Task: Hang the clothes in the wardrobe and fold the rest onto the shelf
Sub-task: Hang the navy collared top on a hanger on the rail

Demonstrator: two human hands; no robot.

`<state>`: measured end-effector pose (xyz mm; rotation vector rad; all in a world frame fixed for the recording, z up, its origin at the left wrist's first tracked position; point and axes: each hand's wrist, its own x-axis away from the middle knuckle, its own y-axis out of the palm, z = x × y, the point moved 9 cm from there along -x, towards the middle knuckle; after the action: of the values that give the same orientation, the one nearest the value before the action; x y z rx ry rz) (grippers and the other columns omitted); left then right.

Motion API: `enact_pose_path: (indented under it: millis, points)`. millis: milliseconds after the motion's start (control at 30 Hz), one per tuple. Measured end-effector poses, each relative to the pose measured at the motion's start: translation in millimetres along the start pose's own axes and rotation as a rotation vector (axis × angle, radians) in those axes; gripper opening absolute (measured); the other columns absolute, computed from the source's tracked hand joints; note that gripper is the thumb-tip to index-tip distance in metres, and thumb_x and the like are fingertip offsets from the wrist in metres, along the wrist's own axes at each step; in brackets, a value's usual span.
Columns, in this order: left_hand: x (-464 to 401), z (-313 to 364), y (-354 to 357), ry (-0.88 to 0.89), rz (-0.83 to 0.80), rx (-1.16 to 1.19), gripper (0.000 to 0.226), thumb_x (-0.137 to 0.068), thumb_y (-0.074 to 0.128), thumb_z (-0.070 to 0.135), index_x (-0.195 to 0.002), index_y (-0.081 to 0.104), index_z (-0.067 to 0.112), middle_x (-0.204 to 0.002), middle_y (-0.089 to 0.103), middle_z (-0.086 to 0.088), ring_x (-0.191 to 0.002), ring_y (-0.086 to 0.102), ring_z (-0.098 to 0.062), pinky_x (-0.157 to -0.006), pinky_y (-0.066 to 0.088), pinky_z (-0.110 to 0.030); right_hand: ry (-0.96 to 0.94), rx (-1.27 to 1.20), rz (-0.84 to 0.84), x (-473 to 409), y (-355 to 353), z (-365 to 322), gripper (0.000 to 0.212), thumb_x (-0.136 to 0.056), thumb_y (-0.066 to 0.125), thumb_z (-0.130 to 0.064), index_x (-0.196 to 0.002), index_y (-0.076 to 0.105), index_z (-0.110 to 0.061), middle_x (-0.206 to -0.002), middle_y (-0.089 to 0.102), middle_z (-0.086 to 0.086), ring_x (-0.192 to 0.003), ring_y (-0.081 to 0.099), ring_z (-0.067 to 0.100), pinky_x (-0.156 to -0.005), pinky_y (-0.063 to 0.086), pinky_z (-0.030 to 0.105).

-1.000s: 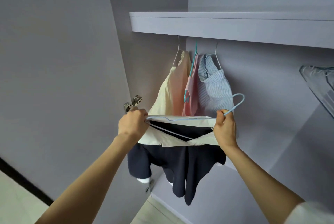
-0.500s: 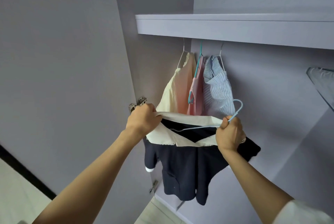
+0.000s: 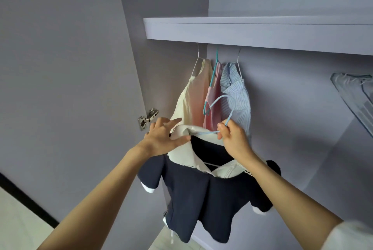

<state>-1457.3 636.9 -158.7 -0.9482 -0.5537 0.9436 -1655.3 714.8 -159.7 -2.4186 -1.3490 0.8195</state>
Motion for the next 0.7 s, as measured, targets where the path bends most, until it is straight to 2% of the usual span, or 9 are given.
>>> enact_pose_path:
  millis: [67,133,233,267,333,433,533,633,700]
  points:
    - [5.5,0.3,-3.5,0.098,0.041,0.032,0.070,-0.081,0.059,0.060,-0.141,0.026,0.048,-0.148,0.021,0.010,-0.139,0.012,-0.016,-0.116,0.015,-0.045,0.003,-0.006,0.015,-0.9,-7.0,-1.6,0.023,-0.095,0.046,-0.011,-0.076,0.051,0.000,-0.067,0.057,0.013,-0.065,0.051,0.024,-0.068,0.037,0.034]
    - [7.5,-6.6,1.6,0.126,-0.007,0.046,0.069,-0.082,0.062,0.053,-0.142,0.027,0.044,-0.148,0.029,0.010,-0.139,0.020,-0.016,-0.116,0.016,-0.047,0.011,-0.052,-0.009,-0.9,-10.6,-4.3,0.021,-0.095,0.046,-0.012,-0.076,0.049,-0.004,-0.067,0.053,0.007,-0.066,0.047,0.021,-0.067,0.038,0.032]
    - [5.3,-32.7,10.5,0.039,-0.072,-0.038,0.069,-0.085,0.063,0.039,-0.145,0.030,0.029,-0.143,0.041,0.001,-0.134,0.034,-0.023,-0.112,0.026,-0.044,0.006,-0.091,-0.026,-0.2,-16.1,-5.8,0.020,-0.095,0.045,-0.013,-0.078,0.050,-0.002,-0.070,0.052,0.003,-0.069,0.046,0.016,-0.069,0.038,0.032]
    - [4.5,-42.0,9.0,0.001,-0.055,-0.046,0.066,-0.086,0.064,0.032,-0.143,0.032,0.026,-0.140,0.044,-0.003,-0.129,0.040,-0.024,-0.108,0.030,-0.038,0.010,-0.088,-0.010,0.1,-20.1,-4.4,0.020,-0.095,0.045,-0.013,-0.077,0.050,-0.005,-0.069,0.051,0.000,-0.069,0.046,0.016,-0.069,0.038,0.032]
    - [3.9,-57.7,8.3,-0.068,-0.051,0.002,0.057,-0.087,0.062,0.019,-0.138,0.037,0.023,-0.125,0.055,-0.009,-0.110,0.051,-0.025,-0.090,0.038,-0.027,0.022,-0.055,0.023,0.2,-28.5,0.8,0.020,-0.095,0.044,-0.013,-0.076,0.047,-0.010,-0.067,0.049,-0.005,-0.067,0.044,0.015,-0.068,0.037,0.032]
    - [2.3,-68.7,11.2,-0.113,-0.053,0.055,0.046,-0.090,0.059,0.014,-0.131,0.041,0.023,-0.094,0.058,-0.003,-0.083,0.052,-0.018,-0.074,0.038,-0.024,0.065,0.024,0.041,-0.8,-39.2,12.3,0.020,-0.095,0.042,-0.012,-0.079,0.047,-0.003,-0.067,0.047,0.004,-0.068,0.042,0.022,-0.066,0.036,0.035]
    - [-3.0,-72.1,6.5,-0.123,0.050,0.043,0.039,-0.091,0.056,0.012,-0.127,0.046,0.021,-0.097,0.062,-0.004,-0.083,0.052,-0.020,-0.076,0.041,-0.027,0.119,0.054,0.040,-0.7,-46.8,25.2,0.022,-0.096,0.040,-0.011,-0.087,0.051,0.006,-0.076,0.051,0.015,-0.073,0.044,0.026,-0.067,0.036,0.035]
    - [-2.9,-72.6,-4.1,-0.189,0.194,0.008,0.033,-0.092,0.051,0.017,-0.124,0.049,0.024,-0.103,0.064,-0.002,-0.089,0.054,-0.026,-0.080,0.046,-0.035,0.136,0.059,0.024,0.6,-46.1,26.8,0.020,-0.096,0.041,-0.011,-0.085,0.051,0.002,-0.077,0.052,0.014,-0.073,0.045,0.024,-0.066,0.035,0.033]
    - [0.3,-67.0,-17.3,-0.213,0.338,0.040,0.035,-0.090,0.047,0.013,-0.123,0.052,0.022,-0.104,0.063,-0.002,-0.092,0.057,-0.029,-0.080,0.045,-0.036,0.141,0.089,-0.019,2.3,-38.6,26.3,0.022,-0.096,0.041,-0.012,-0.084,0.051,0.003,-0.074,0.050,0.013,-0.071,0.043,0.023,-0.064,0.032,0.032]
